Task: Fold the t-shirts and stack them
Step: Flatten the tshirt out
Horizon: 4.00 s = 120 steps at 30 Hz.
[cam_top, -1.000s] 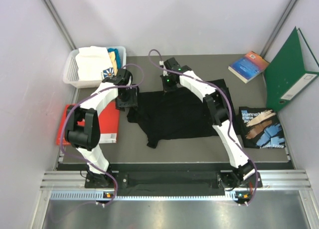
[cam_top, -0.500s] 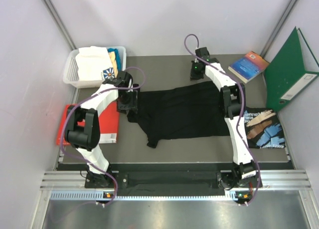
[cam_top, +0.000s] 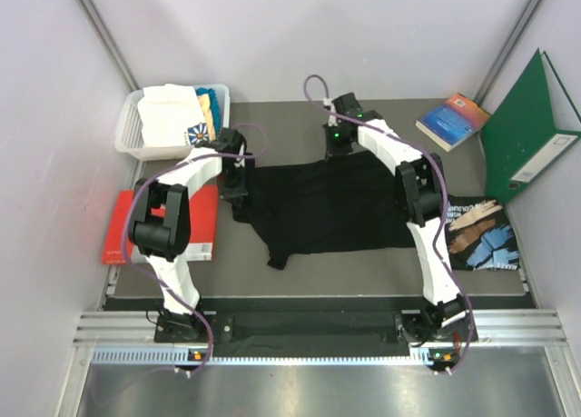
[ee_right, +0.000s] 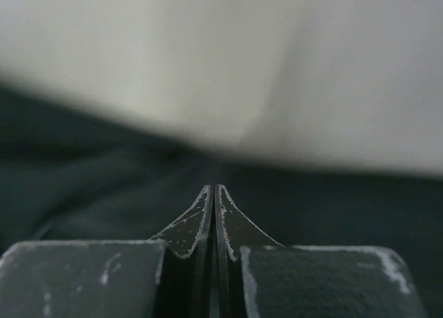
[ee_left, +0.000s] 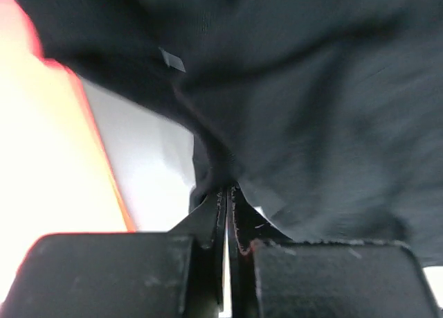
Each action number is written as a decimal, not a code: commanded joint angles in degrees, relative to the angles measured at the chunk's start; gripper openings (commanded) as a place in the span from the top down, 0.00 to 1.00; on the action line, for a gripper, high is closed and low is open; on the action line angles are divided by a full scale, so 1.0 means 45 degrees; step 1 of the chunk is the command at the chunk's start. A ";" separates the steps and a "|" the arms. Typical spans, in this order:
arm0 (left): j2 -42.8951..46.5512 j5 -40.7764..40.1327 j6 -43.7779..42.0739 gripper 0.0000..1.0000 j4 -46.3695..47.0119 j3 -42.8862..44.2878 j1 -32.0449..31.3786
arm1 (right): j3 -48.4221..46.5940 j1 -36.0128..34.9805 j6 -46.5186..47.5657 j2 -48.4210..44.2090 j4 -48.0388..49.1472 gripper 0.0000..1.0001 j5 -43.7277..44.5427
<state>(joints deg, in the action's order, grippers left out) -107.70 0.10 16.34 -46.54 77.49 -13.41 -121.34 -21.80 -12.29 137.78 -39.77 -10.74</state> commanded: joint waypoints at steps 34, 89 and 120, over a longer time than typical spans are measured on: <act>0.0358 -0.1232 -0.0096 1.00 0.0482 0.0590 0.0148 | -0.0341 -0.2910 0.0955 0.0789 -0.2061 1.00 -0.0348; 0.1648 -0.0686 0.0373 1.00 -0.0416 0.0590 0.0480 | 0.0031 -0.2069 0.0936 0.1082 -0.2159 1.00 -0.0328; 0.4439 0.3865 0.1172 1.00 -0.2410 0.1979 0.2042 | -0.0067 -0.2069 0.0798 0.1454 -0.2295 0.99 -0.0308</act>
<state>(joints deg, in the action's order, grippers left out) -94.61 8.82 18.61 -55.94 83.64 -6.68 -122.26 -32.71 -9.67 140.40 -48.25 -17.06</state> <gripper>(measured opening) 0.015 0.004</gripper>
